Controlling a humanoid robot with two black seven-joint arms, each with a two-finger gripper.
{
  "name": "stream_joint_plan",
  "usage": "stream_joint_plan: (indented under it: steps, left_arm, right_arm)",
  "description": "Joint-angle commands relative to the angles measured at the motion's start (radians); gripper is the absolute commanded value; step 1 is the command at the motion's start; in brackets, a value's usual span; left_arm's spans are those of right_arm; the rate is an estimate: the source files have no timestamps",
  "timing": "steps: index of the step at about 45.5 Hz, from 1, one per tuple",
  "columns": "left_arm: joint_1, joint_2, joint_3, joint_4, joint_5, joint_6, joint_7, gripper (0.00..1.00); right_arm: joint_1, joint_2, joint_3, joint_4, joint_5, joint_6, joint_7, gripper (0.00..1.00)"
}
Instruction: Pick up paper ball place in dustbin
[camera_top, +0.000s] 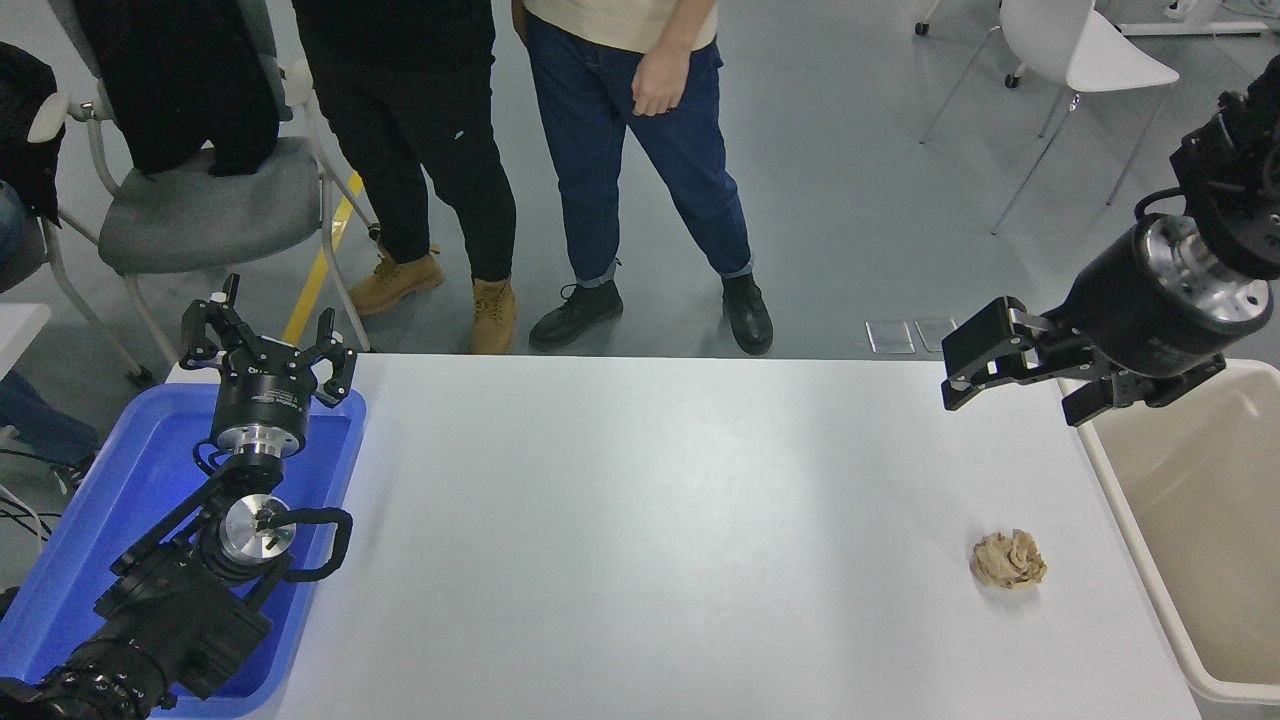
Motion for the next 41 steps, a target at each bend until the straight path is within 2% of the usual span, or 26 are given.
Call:
stream_joint_plan:
  steps: [1, 7, 16, 24, 35, 41]
  left_arm:
    - [0.0, 0.0, 0.0, -0.001, 0.0, 0.0, 0.0, 0.99]
    - [0.0, 0.0, 0.0, -0.001, 0.0, 0.0, 0.0, 0.99]
    - [0.0, 0.0, 0.0, -0.001, 0.001, 0.0, 0.0, 0.99]
    - [0.0, 0.0, 0.0, -0.001, 0.0, 0.0, -0.002, 0.99]
    - [0.0, 0.0, 0.0, -0.001, 0.0, 0.0, 0.0, 0.99]
    - [-0.002, 0.0, 0.0, -0.001, 0.0, 0.0, 0.0, 0.99]
  right_arm:
    - [-0.138, -0.095, 0.043, -0.064, -0.114, -0.033, 0.002, 1.0]
    - [-0.284, -0.161, 0.119, -0.138, -0.186, -0.088, 0.0, 1.0]
    - [-0.528, -0.246, 0.298, -0.258, -0.374, -0.12, -0.001, 1.0]
    - [-0.718, -0.253, 0.435, -0.365, -0.416, -0.173, 0.0, 1.0]
    - [-0.93, -0.24, 0.452, -0.529, -0.525, -0.378, 0.0, 1.0]
    - [-1.033, -0.238, 0.452, -0.615, -0.56, -0.427, 0.003, 1.0]
